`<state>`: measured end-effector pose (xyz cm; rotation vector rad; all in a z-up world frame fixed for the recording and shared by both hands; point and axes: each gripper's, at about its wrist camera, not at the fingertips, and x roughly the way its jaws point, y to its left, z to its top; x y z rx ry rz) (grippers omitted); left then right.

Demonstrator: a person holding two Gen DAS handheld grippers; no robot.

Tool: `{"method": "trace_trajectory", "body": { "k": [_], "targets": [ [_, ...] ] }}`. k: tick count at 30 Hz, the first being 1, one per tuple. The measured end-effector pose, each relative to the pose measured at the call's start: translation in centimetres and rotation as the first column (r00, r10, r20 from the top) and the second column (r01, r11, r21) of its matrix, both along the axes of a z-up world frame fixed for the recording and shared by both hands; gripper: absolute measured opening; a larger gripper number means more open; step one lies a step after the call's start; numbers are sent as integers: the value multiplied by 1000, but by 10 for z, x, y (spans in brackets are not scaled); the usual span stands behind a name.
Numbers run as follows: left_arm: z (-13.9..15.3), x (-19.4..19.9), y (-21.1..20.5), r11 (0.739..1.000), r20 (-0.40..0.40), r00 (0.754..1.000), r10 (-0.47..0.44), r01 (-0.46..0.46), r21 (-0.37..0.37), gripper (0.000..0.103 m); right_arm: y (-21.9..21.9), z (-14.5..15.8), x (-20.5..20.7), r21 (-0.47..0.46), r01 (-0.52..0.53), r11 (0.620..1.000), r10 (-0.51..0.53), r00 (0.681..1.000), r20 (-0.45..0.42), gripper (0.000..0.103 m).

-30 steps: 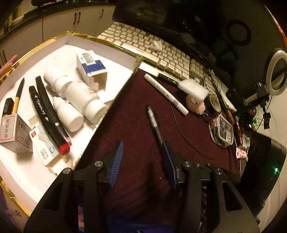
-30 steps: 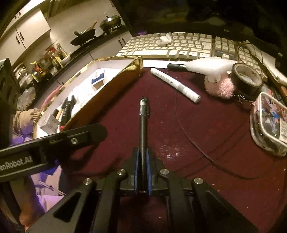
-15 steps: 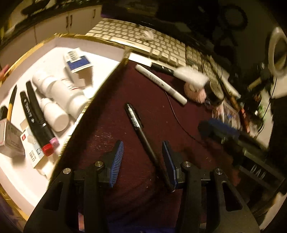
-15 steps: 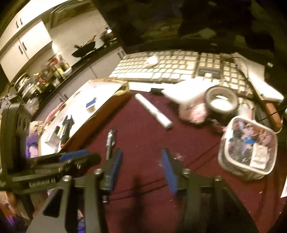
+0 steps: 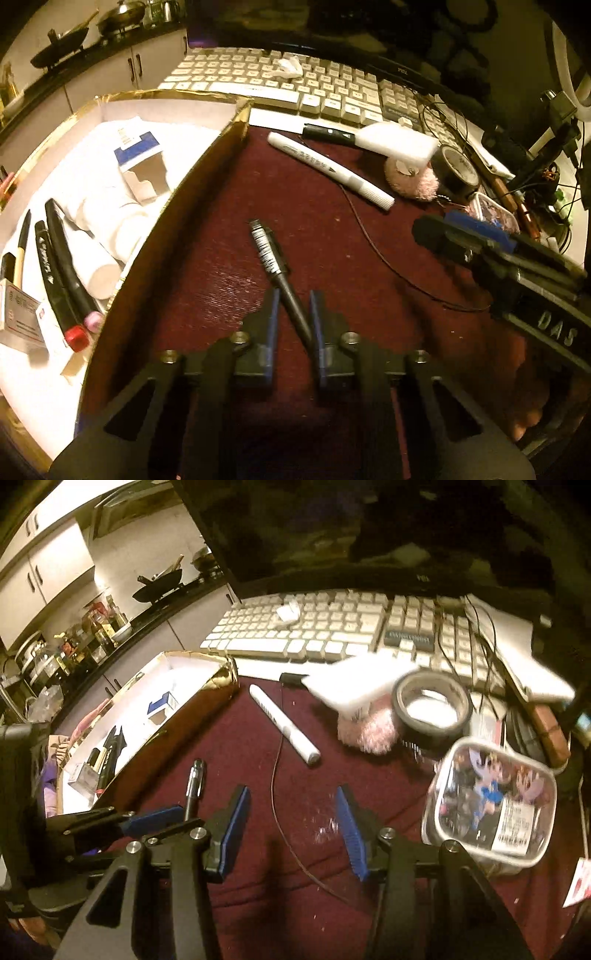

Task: Organize objects
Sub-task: 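Grasp the black pen on the desk with left tool, then grasp the white marker with right tool while left tool holds the black pen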

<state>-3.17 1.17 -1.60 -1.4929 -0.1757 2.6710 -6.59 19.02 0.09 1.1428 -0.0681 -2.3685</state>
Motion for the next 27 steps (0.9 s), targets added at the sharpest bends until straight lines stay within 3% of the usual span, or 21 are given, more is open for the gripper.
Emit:
{"method": "trace_trajectory", "body": {
  "k": [6, 11, 16, 24, 27],
  "targets": [
    [1, 16, -4, 999, 8, 999, -48, 48, -10, 11, -24, 7, -22, 58, -84, 995, 86, 996, -25, 48],
    [1, 12, 1, 998, 17, 998, -58, 59, -36, 12, -45, 0, -52, 104, -142, 984, 140, 990, 20, 48],
    [0, 13, -7, 999, -7, 999, -35, 35, 12, 11, -51, -8, -70, 125, -143, 982, 140, 990, 32, 48],
    [1, 18, -14, 999, -10, 999, -40, 40, 18, 10, -63, -15, -71, 119, -212, 970, 211, 977, 27, 47],
    [0, 16, -16, 999, -4, 999, -38, 38, 28, 10, -65, -22, -72, 125, -213, 969, 208, 977, 54, 26]
  ]
}}
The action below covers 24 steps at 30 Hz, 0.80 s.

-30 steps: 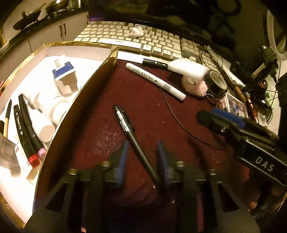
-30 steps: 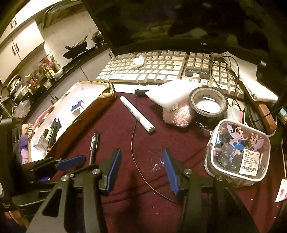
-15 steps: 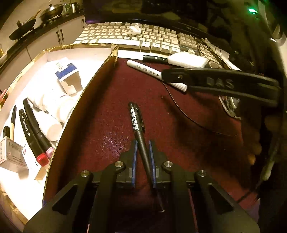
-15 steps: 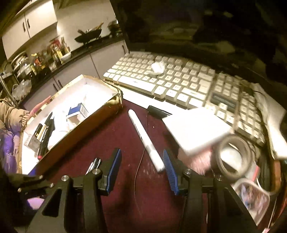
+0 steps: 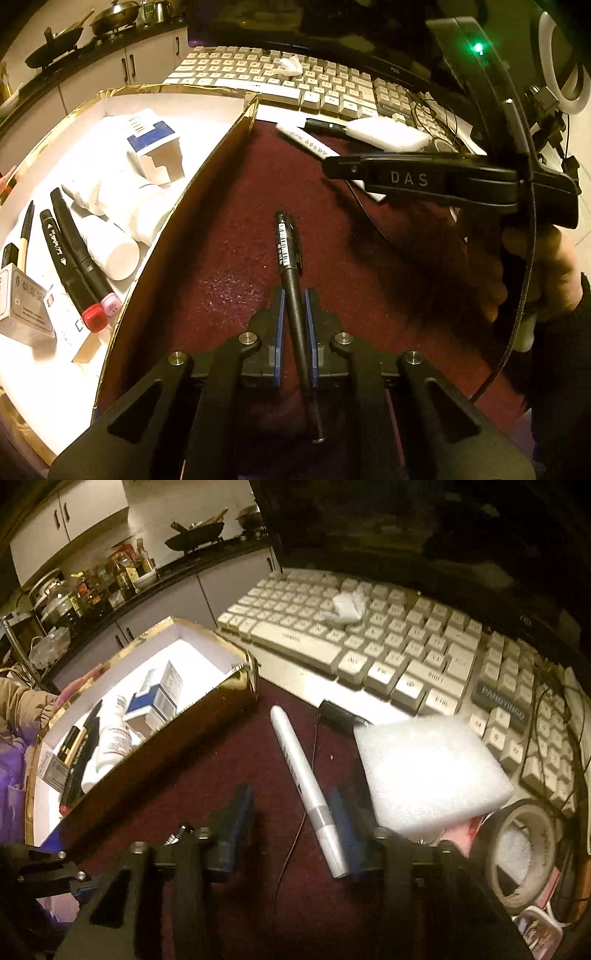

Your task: Organize objects

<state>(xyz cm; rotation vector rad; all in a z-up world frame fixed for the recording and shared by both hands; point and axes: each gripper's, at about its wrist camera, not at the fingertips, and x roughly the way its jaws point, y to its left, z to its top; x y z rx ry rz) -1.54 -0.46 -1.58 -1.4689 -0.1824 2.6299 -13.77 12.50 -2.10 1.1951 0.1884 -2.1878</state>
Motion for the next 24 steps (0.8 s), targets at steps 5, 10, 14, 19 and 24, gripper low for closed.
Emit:
{"method": "trace_trajectory", "body": {
  "k": [5, 10, 14, 19, 24],
  "targets": [
    [0, -1, -3, 1000, 7, 1000, 11, -12, 16, 10, 8, -2, 2, -23, 13, 1000, -13, 1000, 24, 11],
    [0, -3, -2, 1000, 11, 1000, 9, -9, 8, 10, 23, -2, 25, -7, 64, 998, -63, 996, 62, 11],
    [0, -3, 1, 1000, 8, 1000, 5, -4, -15, 10, 28, 1, 55, 13, 84, 996, -85, 996, 42, 11],
    [0, 0, 4, 999, -5, 1000, 1, -1, -48, 10, 27, 10, 68, -34, 87, 996, -88, 996, -11, 12],
    [0, 1, 0, 1000, -3, 1000, 12, -12, -23, 10, 22, 3, 53, -42, 118, 992, -117, 993, 28, 12]
  ]
}}
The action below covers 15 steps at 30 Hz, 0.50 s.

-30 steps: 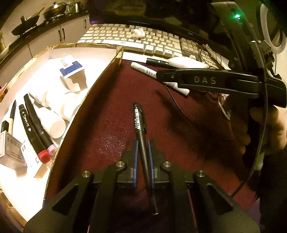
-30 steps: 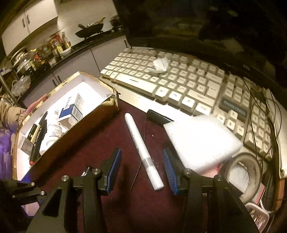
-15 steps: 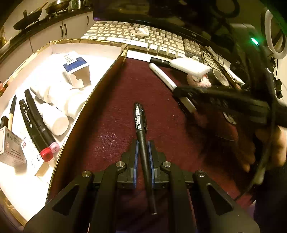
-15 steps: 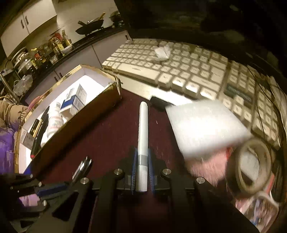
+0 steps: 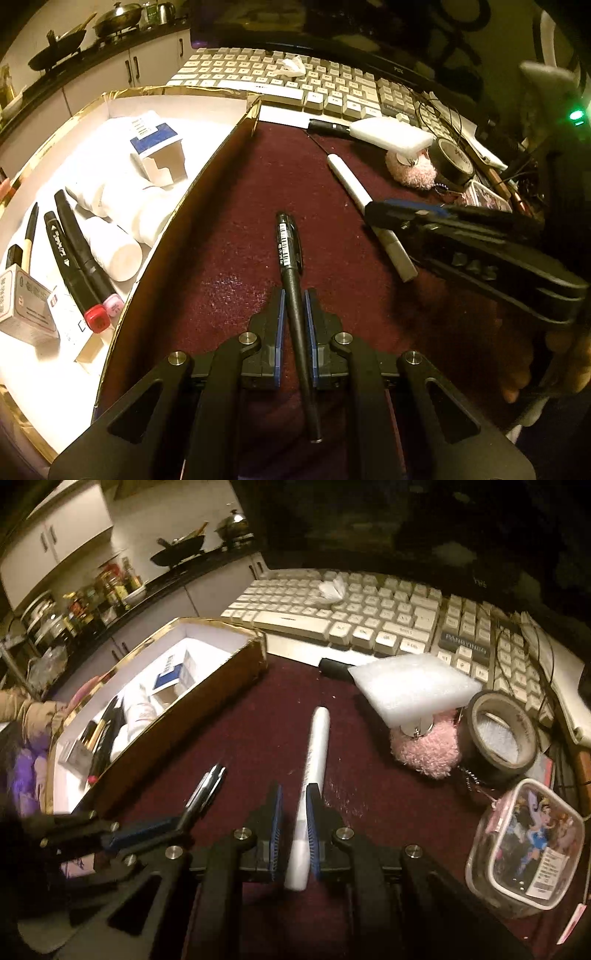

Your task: Organize objects

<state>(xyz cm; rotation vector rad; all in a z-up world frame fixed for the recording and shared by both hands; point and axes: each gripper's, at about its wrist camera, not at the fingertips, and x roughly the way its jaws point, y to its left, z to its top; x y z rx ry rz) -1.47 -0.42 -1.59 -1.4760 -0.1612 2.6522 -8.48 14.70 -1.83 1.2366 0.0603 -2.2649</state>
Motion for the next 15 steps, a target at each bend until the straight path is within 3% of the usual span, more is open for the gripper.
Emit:
{"method": "trace_trajectory", "body": {
  "k": [9, 15],
  "targets": [
    [0, 1, 1, 1000, -4, 1000, -3, 3, -3, 10, -5, -5, 2, 32, -6, 999, 7, 999, -34, 11],
    [1, 2, -9, 999, 6, 1000, 19, -19, 34, 9, 3, 3, 19, -50, 9, 999, -9, 1000, -7, 10]
  ]
}}
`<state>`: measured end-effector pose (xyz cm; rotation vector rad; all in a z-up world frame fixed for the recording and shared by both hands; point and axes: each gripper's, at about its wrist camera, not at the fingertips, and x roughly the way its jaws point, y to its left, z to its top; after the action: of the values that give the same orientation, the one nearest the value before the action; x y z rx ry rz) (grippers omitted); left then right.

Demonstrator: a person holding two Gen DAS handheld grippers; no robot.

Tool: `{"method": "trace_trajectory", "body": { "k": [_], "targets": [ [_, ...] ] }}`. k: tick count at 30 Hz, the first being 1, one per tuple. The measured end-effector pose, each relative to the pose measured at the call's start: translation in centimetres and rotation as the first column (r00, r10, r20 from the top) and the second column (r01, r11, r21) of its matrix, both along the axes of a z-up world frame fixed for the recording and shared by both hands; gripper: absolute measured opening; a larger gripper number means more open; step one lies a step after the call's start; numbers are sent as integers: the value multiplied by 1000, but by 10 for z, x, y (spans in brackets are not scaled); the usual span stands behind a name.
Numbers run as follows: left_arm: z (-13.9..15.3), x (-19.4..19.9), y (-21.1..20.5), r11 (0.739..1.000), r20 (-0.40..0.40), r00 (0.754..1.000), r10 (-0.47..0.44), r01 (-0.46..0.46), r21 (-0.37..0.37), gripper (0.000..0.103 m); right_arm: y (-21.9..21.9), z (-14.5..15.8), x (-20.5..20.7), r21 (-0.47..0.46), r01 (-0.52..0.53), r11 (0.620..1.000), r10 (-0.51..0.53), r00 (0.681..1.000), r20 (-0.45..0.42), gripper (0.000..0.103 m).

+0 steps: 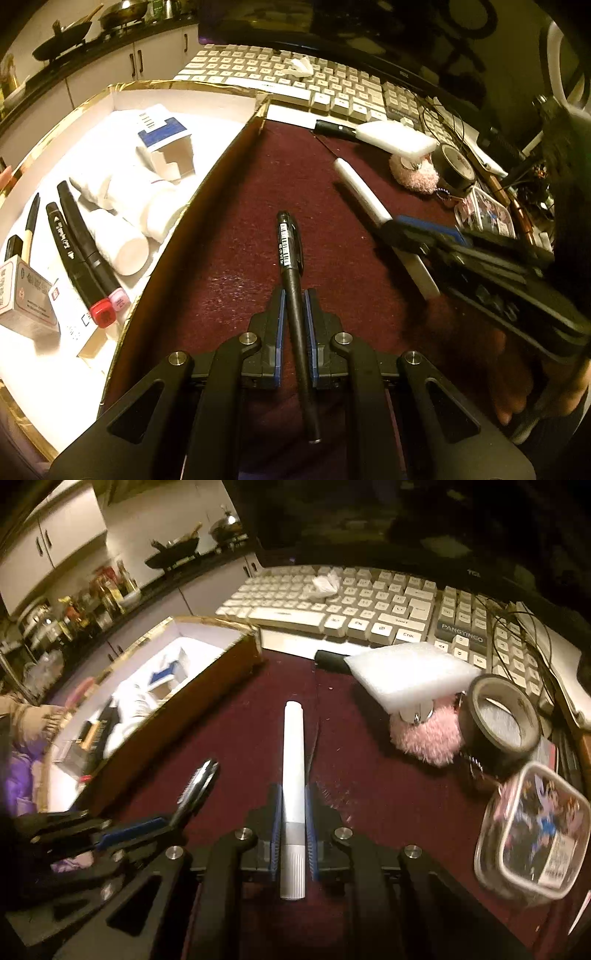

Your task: Organize objects

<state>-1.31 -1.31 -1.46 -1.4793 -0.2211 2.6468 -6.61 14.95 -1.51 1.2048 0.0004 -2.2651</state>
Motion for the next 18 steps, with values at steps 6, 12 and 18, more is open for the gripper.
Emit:
{"method": "trace_trajectory", "body": {
  "k": [6, 12, 18],
  "targets": [
    [-1, 0, -8, 999, 4, 1000, 18, -18, 40, 8, 3, -6, 17, 4, -4, 1000, 4, 1000, 21, 10],
    [4, 2, -12, 998, -11, 1000, 25, -24, 51, 8, 7, -9, 16, -35, 4, 999, -2, 999, 34, 10],
    [9, 3, -13, 997, -15, 1000, 27, -26, 72, 8, 1, -8, 16, -42, -16, 999, 17, 999, 29, 10]
  ]
}}
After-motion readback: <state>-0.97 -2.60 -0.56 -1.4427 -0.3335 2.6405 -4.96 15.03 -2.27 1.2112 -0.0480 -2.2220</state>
